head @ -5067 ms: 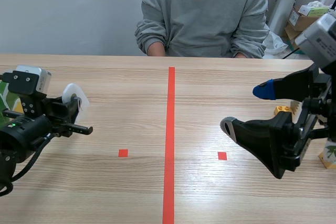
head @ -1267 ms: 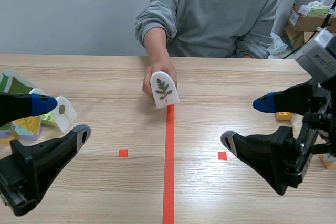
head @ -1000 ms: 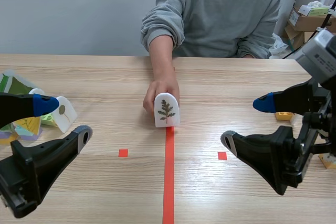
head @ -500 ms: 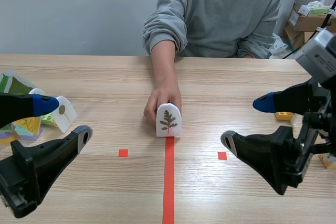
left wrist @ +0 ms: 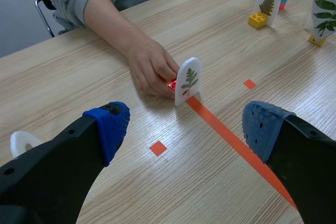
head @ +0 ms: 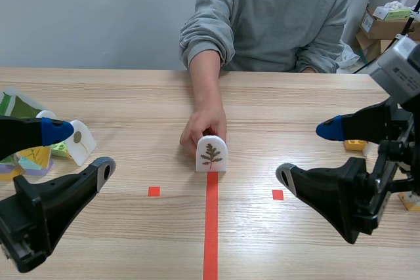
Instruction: Do the leaf sorting experiment
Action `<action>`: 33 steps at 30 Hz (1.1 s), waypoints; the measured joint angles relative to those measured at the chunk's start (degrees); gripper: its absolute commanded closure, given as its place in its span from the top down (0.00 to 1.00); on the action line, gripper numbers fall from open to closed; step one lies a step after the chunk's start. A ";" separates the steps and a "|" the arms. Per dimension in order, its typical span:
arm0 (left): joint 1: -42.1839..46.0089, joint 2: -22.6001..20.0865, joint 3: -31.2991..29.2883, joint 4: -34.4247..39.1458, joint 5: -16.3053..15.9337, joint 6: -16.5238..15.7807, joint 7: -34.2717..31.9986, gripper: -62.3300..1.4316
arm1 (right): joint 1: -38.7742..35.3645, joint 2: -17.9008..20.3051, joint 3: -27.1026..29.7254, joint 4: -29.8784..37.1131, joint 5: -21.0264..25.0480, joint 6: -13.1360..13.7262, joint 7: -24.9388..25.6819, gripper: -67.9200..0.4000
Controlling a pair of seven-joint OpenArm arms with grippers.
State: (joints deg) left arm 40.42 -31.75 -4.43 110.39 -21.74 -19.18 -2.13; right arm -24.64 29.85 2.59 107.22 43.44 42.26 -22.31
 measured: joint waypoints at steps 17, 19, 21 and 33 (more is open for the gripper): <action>0.00 0.00 0.00 0.00 0.00 0.00 -0.02 0.75 | 0.00 0.00 0.00 0.00 0.00 0.00 1.90 0.92; 0.00 0.00 0.00 0.00 0.00 0.00 -0.02 0.75 | 0.00 0.00 0.00 0.00 0.00 0.00 1.90 0.92; 0.00 0.00 0.00 0.00 0.00 0.00 -0.02 0.75 | 0.00 0.00 0.00 0.00 0.00 0.00 1.90 0.92; 0.00 0.00 0.00 0.00 0.00 0.00 -0.02 0.75 | 0.00 0.00 0.00 0.00 0.00 0.00 1.90 0.92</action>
State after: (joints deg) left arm 40.42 -31.75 -4.43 110.39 -21.74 -19.18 -2.15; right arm -24.64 29.85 2.59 107.22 43.44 42.26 -20.40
